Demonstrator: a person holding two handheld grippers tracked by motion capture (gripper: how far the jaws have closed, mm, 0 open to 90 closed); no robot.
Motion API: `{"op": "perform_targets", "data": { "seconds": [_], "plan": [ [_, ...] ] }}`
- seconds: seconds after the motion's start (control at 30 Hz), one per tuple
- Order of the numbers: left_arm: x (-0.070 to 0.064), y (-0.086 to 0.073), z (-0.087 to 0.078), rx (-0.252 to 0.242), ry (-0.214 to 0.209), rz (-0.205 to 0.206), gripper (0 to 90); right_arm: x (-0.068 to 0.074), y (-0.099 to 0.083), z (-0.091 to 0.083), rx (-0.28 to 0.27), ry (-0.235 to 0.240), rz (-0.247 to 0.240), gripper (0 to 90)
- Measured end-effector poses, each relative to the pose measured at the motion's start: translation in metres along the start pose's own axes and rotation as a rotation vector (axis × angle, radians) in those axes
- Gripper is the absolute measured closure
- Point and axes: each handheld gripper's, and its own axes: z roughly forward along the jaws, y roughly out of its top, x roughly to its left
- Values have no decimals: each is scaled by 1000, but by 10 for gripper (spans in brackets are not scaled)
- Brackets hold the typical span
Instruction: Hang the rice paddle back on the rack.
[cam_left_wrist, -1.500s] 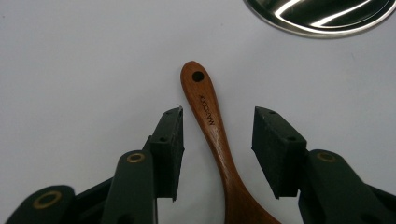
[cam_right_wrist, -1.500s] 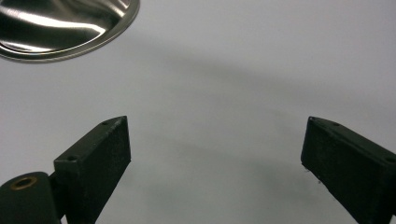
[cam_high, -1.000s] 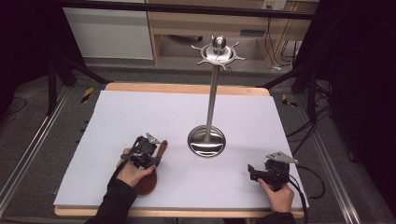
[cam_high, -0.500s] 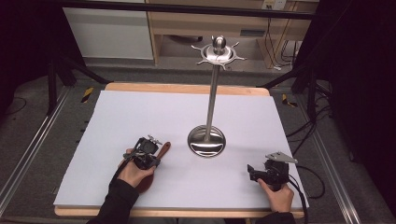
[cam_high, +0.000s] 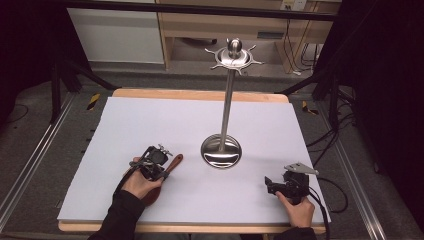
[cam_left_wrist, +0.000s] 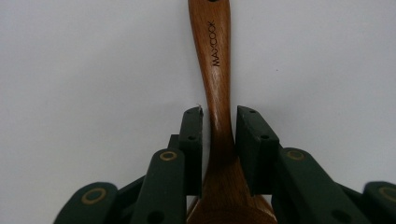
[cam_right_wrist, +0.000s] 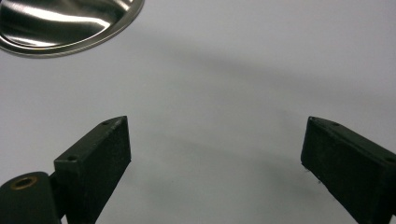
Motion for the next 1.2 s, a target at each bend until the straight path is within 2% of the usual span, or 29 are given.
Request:
{"op": "perform_targets", "data": {
  "seconds": [0.13,0.17,0.33,0.4,0.57,0.77,0.8,0.9,1.03,1.1,1.13,1.17,1.2],
  "plan": [
    [1,1,4,26,-27,8,734,0,0,0,4,0,3,88],
    [2,1,5,26,-38,-1,739,0,0,1,3,1,-1,88],
    [2,4,6,53,-42,-2,734,-1,0,1,7,0,-2,88],
    [2,8,7,84,-43,-7,733,-1,0,1,6,1,-2,88],
    [7,9,8,84,-70,-25,739,0,0,1,10,7,6,88],
    [5,12,8,106,-52,-26,769,-2,0,1,11,10,-1,88],
    [5,12,8,107,-46,-15,769,-2,0,1,11,10,-1,88],
    [5,10,7,92,-47,-2,773,-2,-1,1,14,8,8,88],
    [7,6,6,60,-55,-6,775,-3,-1,2,13,14,13,88],
    [8,1,5,27,-62,-13,776,-3,-1,2,15,15,16,88],
    [8,1,5,27,-62,-13,776,-3,-1,2,15,15,16,88],
    [8,-1,3,-2,-56,-22,776,-3,-1,2,16,14,24,87],
    [9,-2,2,-9,-50,-19,776,-3,-1,1,15,16,27,87]
  ]
}}
